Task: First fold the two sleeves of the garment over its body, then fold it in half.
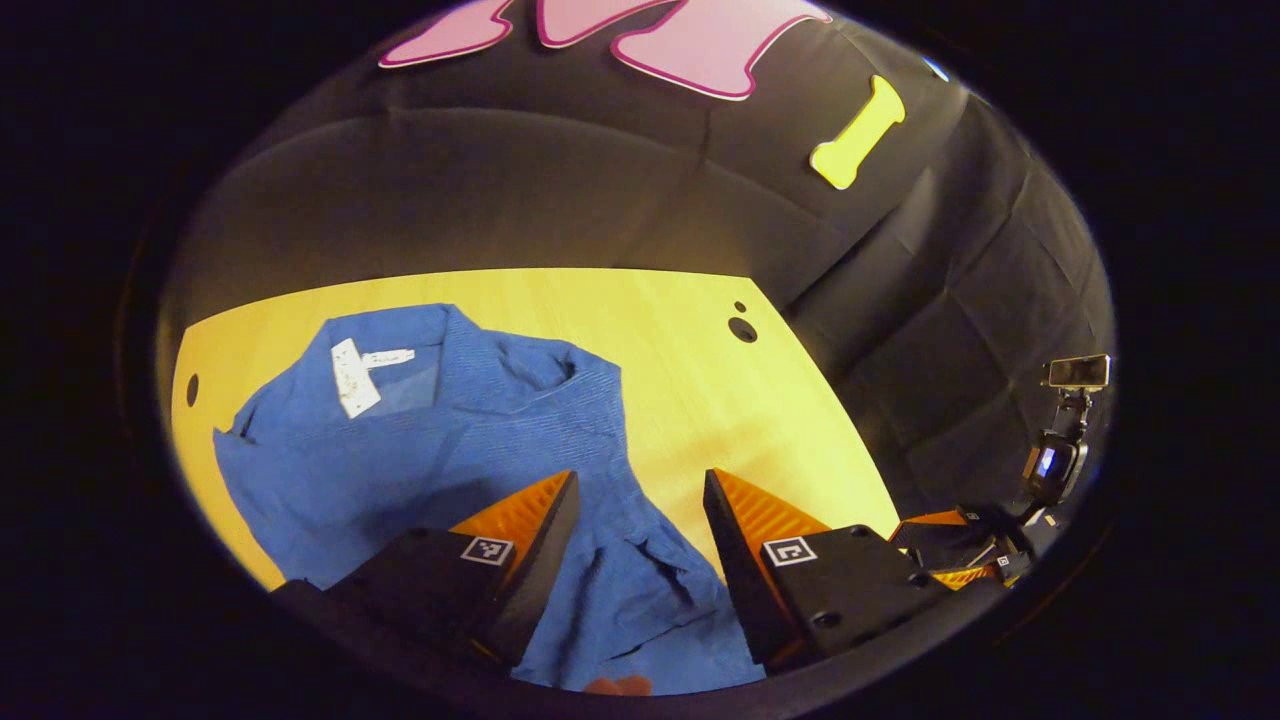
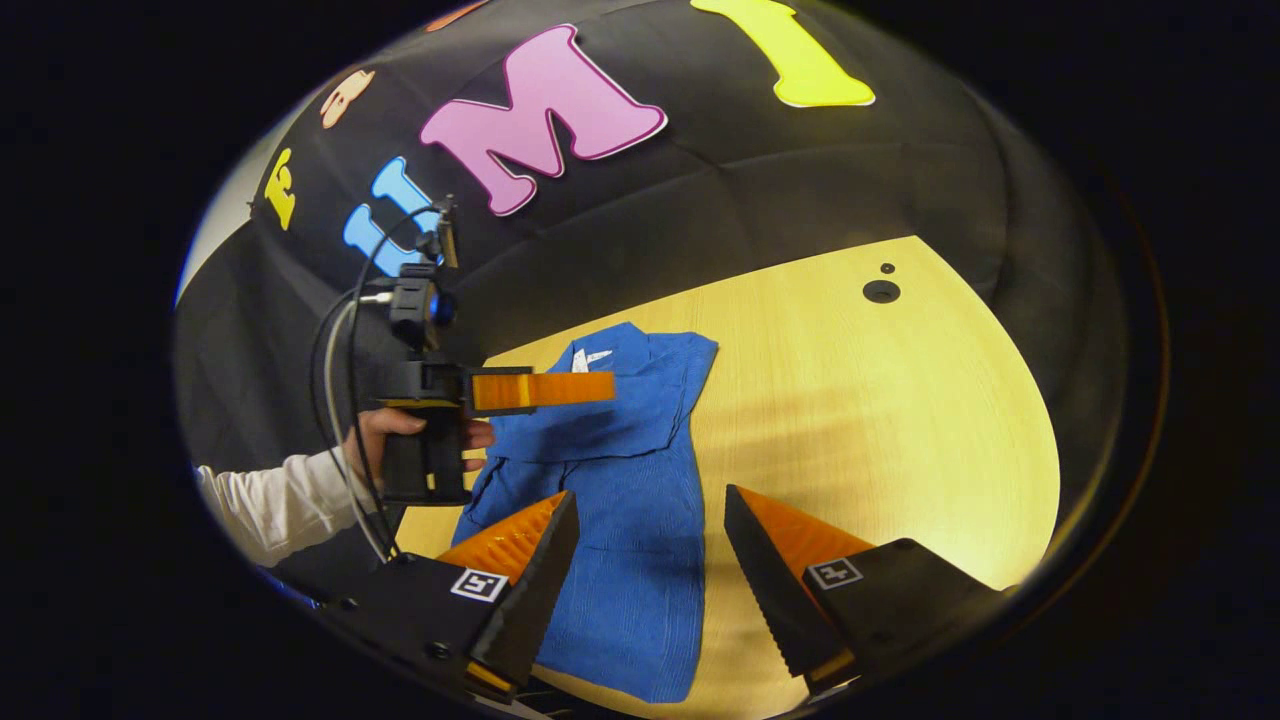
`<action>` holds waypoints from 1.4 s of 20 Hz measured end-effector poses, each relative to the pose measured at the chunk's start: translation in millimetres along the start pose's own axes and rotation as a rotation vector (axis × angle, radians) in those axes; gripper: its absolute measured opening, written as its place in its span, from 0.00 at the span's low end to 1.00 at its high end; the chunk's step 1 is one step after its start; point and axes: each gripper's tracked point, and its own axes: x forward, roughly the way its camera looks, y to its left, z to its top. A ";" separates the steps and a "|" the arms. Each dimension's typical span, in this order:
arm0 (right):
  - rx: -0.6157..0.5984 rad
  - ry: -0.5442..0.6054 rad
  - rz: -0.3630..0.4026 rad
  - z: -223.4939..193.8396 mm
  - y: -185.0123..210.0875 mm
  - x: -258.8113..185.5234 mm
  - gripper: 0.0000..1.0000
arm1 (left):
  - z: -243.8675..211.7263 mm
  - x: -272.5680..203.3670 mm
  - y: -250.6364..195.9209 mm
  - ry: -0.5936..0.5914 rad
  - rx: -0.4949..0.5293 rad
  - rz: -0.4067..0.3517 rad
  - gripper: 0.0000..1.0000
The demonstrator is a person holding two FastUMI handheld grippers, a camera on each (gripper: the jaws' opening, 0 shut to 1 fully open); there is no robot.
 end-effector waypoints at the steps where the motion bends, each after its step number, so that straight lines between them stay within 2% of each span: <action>1: -0.013 0.009 -0.006 -4.3 1.8 0.9 0.93 | -14.0 -20.5 11.9 -0.001 -0.008 0.041 0.77; 2: -0.022 0.017 -0.015 -10.2 3.2 1.7 0.93 | -29.3 -42.3 22.6 0.003 -0.019 0.091 0.78; 3: -0.029 0.024 -0.023 -15.9 7.9 1.3 0.93 | -50.1 -63.5 36.1 0.007 -0.037 0.137 0.75; 4: -0.039 0.032 -0.031 -23.2 13.1 0.4 0.93 | -72.8 -83.8 45.4 0.020 -0.051 0.174 0.80; 6: -0.067 0.052 -0.058 -44.2 21.2 -5.2 0.93 | -126.5 -124.2 64.6 0.056 -0.078 0.249 0.80; 9: -0.091 0.088 -0.082 -87.2 34.8 -12.0 0.93 | -209.1 -170.2 92.5 0.097 -0.170 0.328 0.83; 12: -0.110 0.199 -0.149 -144.7 34.9 -18.6 0.94 | -287.1 -200.1 115.4 0.166 -0.268 0.398 0.83; 13: -0.106 0.215 -0.159 -158.0 39.0 -19.8 0.84 | -306.3 -207.0 119.6 0.187 -0.297 0.410 0.83; 14: -0.107 0.230 -0.177 -171.1 42.5 -22.9 0.89 | -321.2 -212.9 122.9 0.203 -0.316 0.414 0.83; 15: -0.118 0.245 -0.194 -180.6 43.2 -24.5 0.98 | -333.9 -218.2 126.2 0.208 -0.323 0.423 0.83; 18: -0.139 0.294 -0.304 -205.2 25.2 -29.1 0.97 | -362.3 -227.0 134.6 0.243 -0.318 0.432 0.83; 21: -0.096 0.353 -0.398 -225.6 4.5 -34.3 0.98 | -381.3 -225.2 142.4 0.289 -0.315 0.436 0.83; 24: -0.053 0.404 -0.453 -243.8 -9.9 -37.1 0.97 | -394.1 -220.7 146.9 0.324 -0.335 0.438 0.83; 28: -0.045 0.432 -0.486 -256.2 -21.2 -39.9 0.98 | -401.6 -216.8 159.1 0.347 -0.336 0.468 0.84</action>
